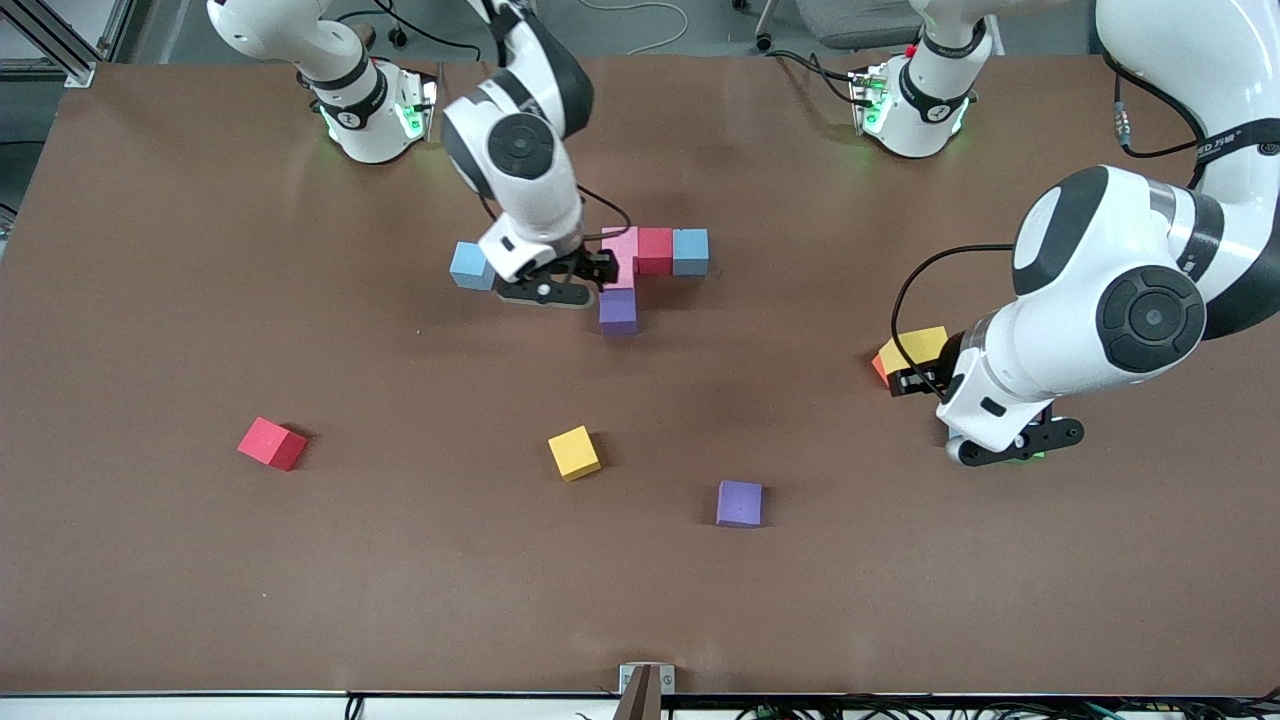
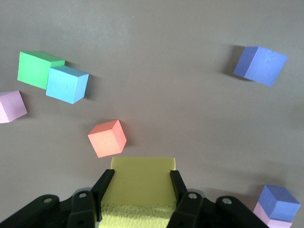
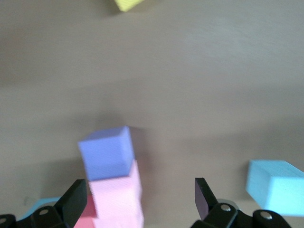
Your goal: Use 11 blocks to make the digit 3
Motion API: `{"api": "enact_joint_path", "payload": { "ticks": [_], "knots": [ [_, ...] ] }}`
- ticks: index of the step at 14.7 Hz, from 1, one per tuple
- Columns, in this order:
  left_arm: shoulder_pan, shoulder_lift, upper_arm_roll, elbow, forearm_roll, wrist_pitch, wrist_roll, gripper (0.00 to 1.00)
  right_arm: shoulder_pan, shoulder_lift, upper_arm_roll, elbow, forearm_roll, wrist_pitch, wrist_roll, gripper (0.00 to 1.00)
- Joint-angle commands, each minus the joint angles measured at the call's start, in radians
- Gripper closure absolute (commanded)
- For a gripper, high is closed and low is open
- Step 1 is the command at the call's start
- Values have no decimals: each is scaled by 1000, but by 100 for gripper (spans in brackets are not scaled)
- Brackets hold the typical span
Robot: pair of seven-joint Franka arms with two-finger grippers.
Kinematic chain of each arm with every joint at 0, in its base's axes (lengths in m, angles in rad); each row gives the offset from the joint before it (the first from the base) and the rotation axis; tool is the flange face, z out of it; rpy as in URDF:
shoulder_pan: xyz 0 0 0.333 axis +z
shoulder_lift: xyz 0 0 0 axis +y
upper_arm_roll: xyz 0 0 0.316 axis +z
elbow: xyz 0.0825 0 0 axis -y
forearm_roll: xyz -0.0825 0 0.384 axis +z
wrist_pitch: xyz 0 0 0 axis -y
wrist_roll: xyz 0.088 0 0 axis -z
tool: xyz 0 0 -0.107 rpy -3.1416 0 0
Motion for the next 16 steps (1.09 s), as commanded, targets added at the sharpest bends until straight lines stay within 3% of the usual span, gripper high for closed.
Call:
{"api": "enact_joint_path", "payload": {
  "ticks": [1,4,7,10,13,16],
  "knots": [
    [-10,-35,-13,-6,-10,-47,-14,86,-31,-174,-29,-188,-9,14,14,0],
    [-16,-29,-20,-9,-8,-69,-37,91,-50,-234,-29,-299,-40,23,18,0],
    [-45,-9,-21,-12,-3,-58,-73,91,-88,-318,-28,-470,-40,133,21,0],
    [-73,27,-26,-34,-17,19,-213,91,-85,-326,-25,-593,-41,282,20,0],
    [-163,34,-32,-54,-17,65,-405,90,-80,-322,-23,-655,-52,370,14,0],
    [-178,50,-38,-84,-19,115,-546,89,-86,-312,-23,-706,-84,459,12,0]
  ]
}}
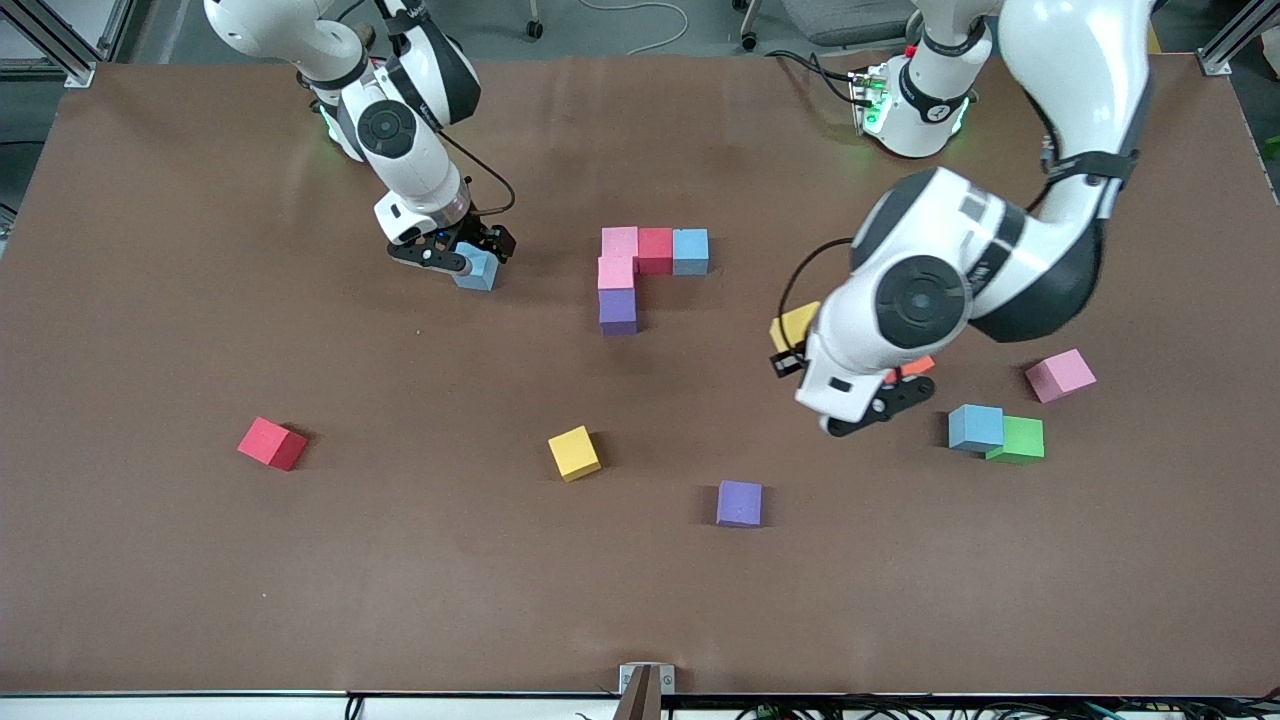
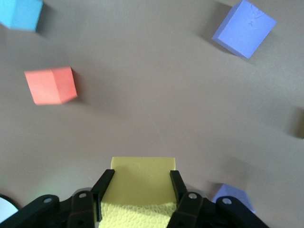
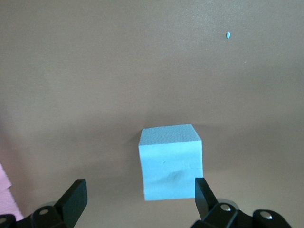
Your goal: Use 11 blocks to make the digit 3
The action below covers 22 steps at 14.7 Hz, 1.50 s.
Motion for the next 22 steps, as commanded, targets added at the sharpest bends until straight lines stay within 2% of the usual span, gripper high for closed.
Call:
{"api": "enact_joint_path", "payload": {
  "ticks": [1,6,9,14,15,18,20,21,22],
  "knots": [
    [-15,-9,-5,-42,-16,59,-108,89,-11,-27,7,-63,-26,77,11,0],
    [-50,-44,-9,-243,-14,294,-395,89,-11,22,7,-65,-37,116,10,0],
    [-50,-70,-37,-386,-3,453,-635,92,-27,66,4,-65,-103,142,10,0],
    [-72,-65,-45,-482,3,604,-945,93,-37,97,7,-66,-105,197,13,2],
    [-78,-59,-45,-498,3,641,-1010,93,-36,97,7,-66,-105,197,11,14],
    [-95,-56,-45,-570,3,766,-1105,92,-36,97,7,-65,-105,185,11,64],
    [-115,-53,-43,-599,4,817,-1121,88,-36,96,7,-65,-103,183,19,92],
    [-122,-41,-43,-602,4,837,-1122,90,-36,94,7,-62,-103,171,28,97],
    [-134,-29,-43,-604,3,849,-1132,90,-36,86,7,-54,-103,133,40,98]
  ]
}}
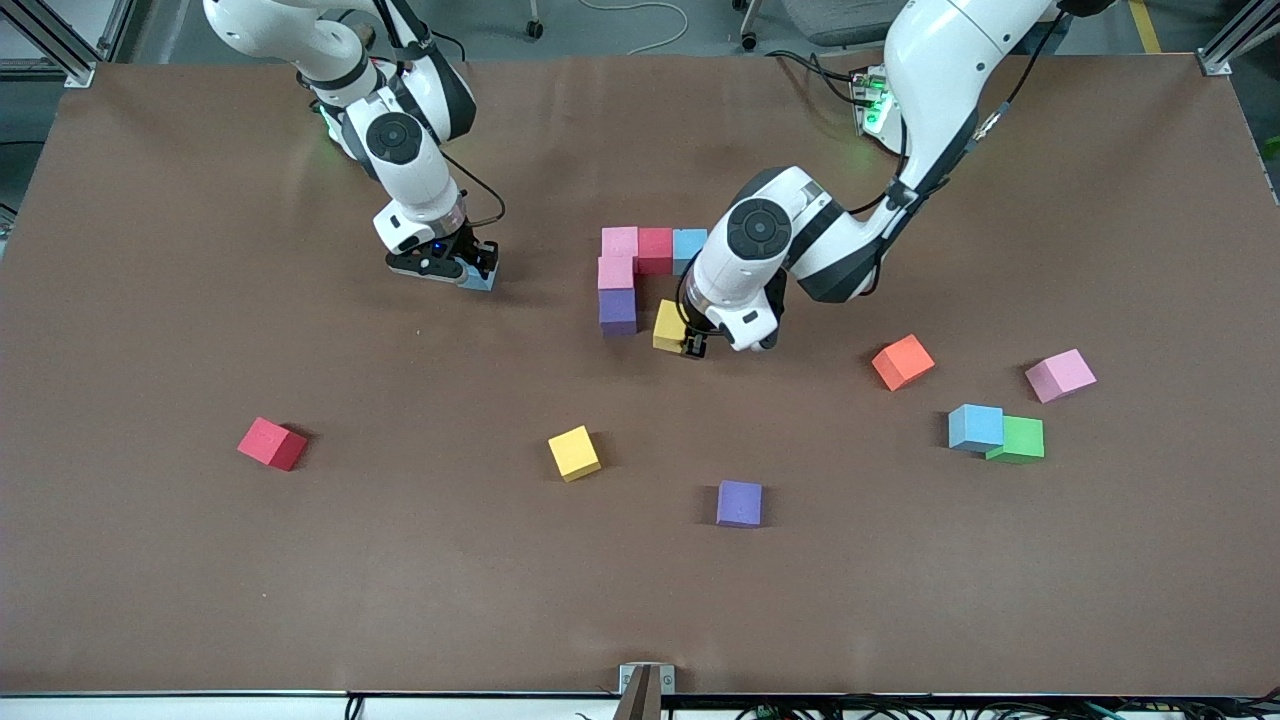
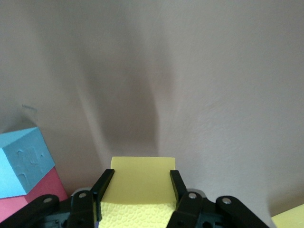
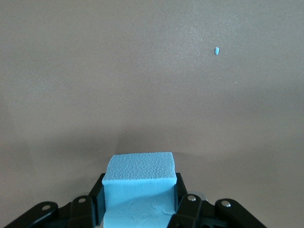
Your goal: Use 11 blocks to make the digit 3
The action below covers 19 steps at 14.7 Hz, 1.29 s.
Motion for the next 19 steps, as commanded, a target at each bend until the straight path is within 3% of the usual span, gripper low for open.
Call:
{"api": "enact_joint_path", "payload": {
  "ticks": [1,6,11,19],
  "knots": [
    [-24,4,4,-25,2,54,-87,90,-14,-35,9,13,-19,-90,43,99],
    [-26,2,6,-31,7,61,-285,88,-14,-92,9,163,-14,-306,68,100],
    [-49,4,7,-96,128,119,-463,85,-15,-71,8,265,-11,-325,63,100],
    [-69,27,9,-115,140,171,-481,84,-22,-43,5,271,-11,-316,51,99]
  ]
}}
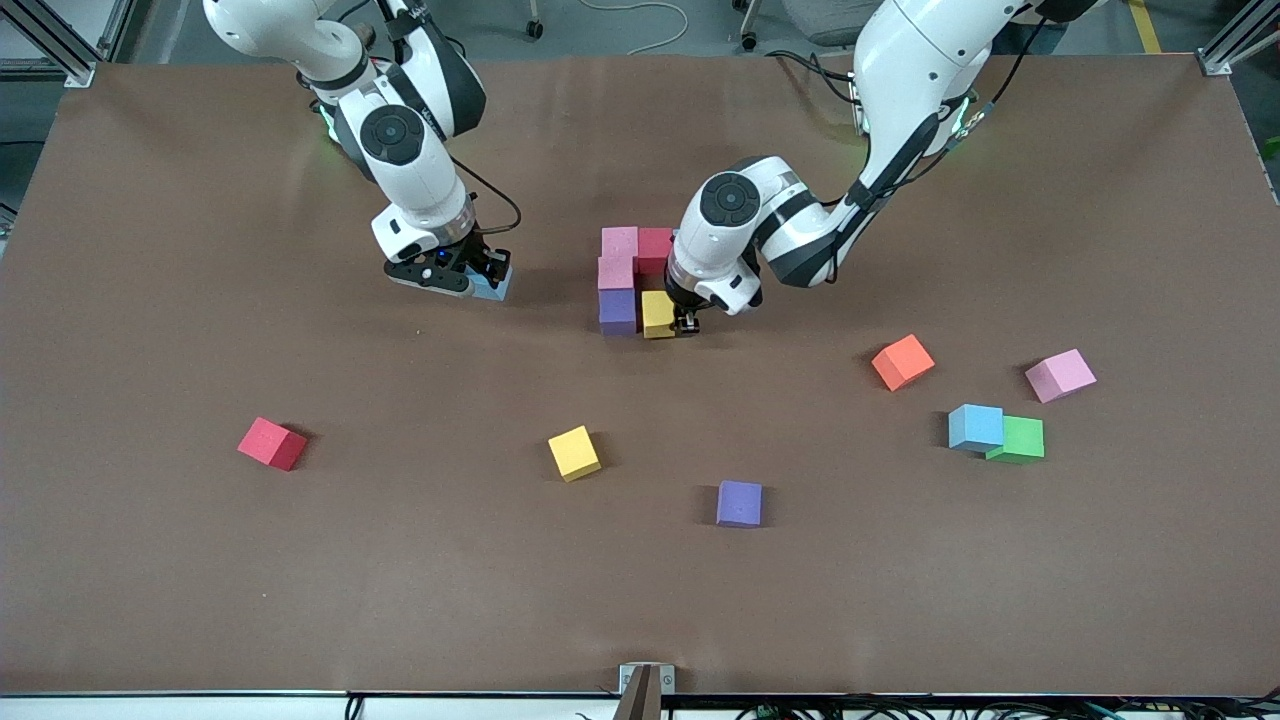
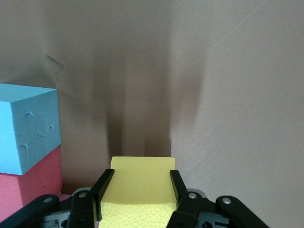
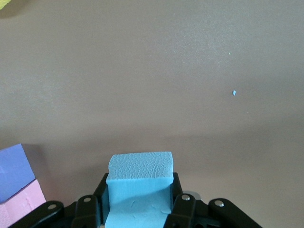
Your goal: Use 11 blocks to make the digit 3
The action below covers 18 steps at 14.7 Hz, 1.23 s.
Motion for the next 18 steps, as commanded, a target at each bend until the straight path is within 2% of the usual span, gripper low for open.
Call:
{"api": "enact_joint_path", "payload": {
  "ticks": [1,6,18],
  "knots": [
    [-10,1,7,-12,24,24,-29,84,-17,14,8,9,-11,2,5,100],
    [-7,33,5,-15,126,52,-107,84,-17,26,6,18,-13,5,3,100],
    [-19,52,7,-5,144,69,-112,84,-18,41,6,24,-14,7,2,100]
  ]
}}
